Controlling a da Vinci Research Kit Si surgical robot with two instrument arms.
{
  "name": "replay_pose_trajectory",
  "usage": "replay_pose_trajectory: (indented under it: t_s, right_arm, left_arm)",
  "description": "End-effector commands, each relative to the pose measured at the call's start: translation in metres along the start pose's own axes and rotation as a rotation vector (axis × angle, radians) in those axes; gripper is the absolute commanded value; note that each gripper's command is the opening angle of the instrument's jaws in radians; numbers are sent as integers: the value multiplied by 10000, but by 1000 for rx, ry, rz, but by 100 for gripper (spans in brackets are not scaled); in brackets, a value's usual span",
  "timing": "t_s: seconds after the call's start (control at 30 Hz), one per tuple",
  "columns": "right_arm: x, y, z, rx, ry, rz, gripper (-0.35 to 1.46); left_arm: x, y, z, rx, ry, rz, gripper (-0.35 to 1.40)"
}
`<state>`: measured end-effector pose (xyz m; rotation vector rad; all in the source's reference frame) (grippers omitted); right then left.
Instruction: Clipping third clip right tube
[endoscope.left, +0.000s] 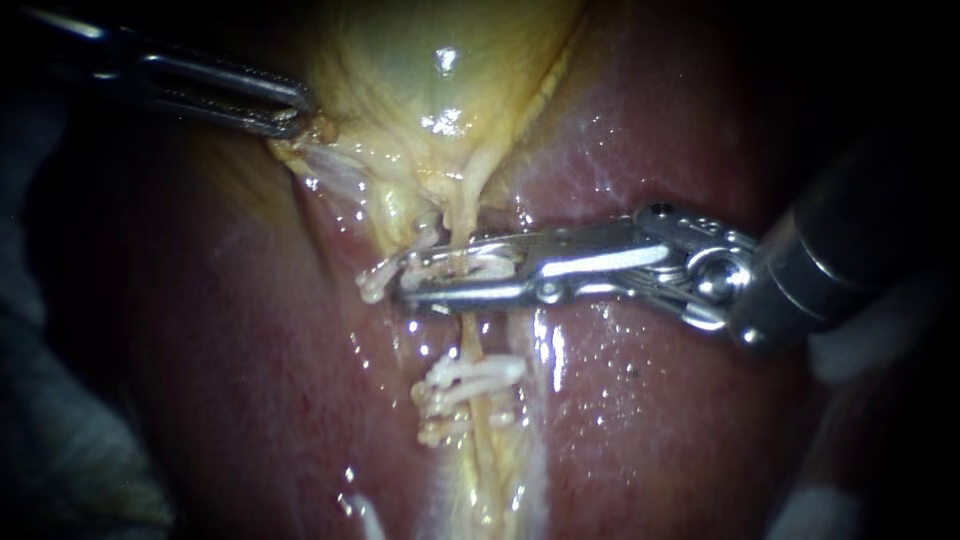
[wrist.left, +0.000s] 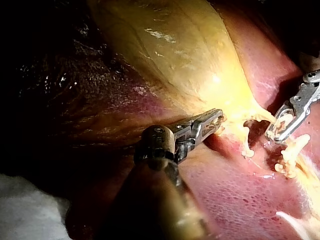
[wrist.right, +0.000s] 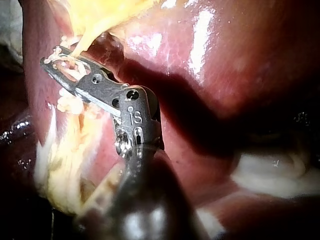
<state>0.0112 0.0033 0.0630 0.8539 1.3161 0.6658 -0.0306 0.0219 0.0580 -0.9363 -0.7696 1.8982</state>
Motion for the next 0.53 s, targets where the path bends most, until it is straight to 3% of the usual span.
replay_pose_trajectory:
  t_s: [0.03, 0.17, 0.53]
  right_arm:
    - [-1, 0, -2, 0, -1, 16, -35]
    - [-2, 1, -6, 2, -2, 63, -35]
    - [-3, 0, -5, 2, -2, 80, -35]
  left_arm:
    - [0, 0, 0, 0, 0, 0, -35]
    - [0, 0, 0, 0, 0, 0, -35]
    - [0, 1, 1, 0, 0, 0, -35]
